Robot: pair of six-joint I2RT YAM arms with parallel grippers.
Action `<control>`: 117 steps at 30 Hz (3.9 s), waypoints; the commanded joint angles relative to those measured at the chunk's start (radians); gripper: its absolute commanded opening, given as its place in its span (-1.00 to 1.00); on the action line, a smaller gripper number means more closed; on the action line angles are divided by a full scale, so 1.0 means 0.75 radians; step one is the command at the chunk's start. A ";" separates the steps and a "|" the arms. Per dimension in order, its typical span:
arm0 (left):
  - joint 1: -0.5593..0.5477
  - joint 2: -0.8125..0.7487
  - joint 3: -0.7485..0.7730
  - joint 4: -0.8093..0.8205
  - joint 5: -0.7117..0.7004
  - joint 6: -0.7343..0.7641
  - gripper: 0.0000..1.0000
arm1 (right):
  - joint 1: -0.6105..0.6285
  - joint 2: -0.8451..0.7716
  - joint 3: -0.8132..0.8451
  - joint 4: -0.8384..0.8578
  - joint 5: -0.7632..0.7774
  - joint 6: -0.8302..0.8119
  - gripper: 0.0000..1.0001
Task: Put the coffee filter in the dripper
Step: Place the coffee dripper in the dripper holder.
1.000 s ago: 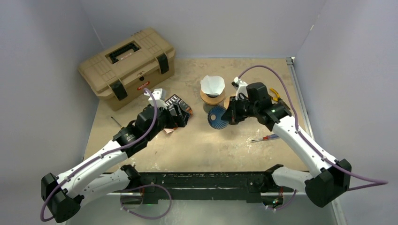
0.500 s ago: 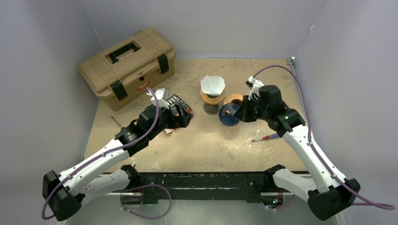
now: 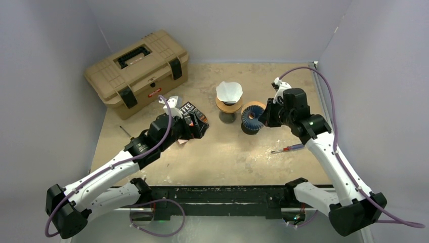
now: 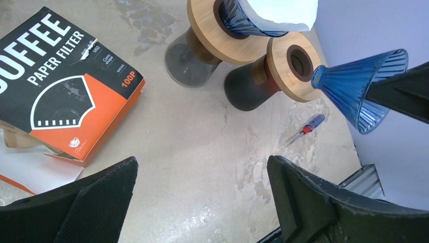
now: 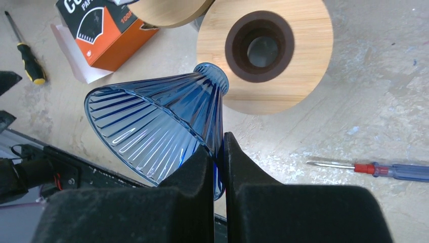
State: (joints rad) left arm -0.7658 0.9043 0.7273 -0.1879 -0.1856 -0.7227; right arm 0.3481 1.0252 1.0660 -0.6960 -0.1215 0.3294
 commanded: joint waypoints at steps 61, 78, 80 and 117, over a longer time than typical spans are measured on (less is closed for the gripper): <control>0.005 0.013 -0.043 0.080 0.032 -0.030 0.99 | -0.450 0.310 0.022 0.105 -0.536 -0.079 -1.00; 0.003 0.009 -0.047 0.091 0.039 -0.030 0.99 | -0.451 0.355 0.107 0.087 -0.505 -0.126 -0.05; 0.004 0.013 -0.047 0.094 0.039 -0.030 0.99 | -0.450 0.357 0.122 0.090 -0.506 -0.134 0.05; 0.004 0.007 -0.045 0.118 0.044 -0.022 0.99 | -0.448 0.533 0.235 0.268 -0.519 -0.104 -0.10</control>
State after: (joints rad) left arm -0.7658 0.9203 0.6930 -0.1268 -0.1558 -0.7261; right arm 0.0135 1.4227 1.2118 -0.5343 -0.4915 0.2455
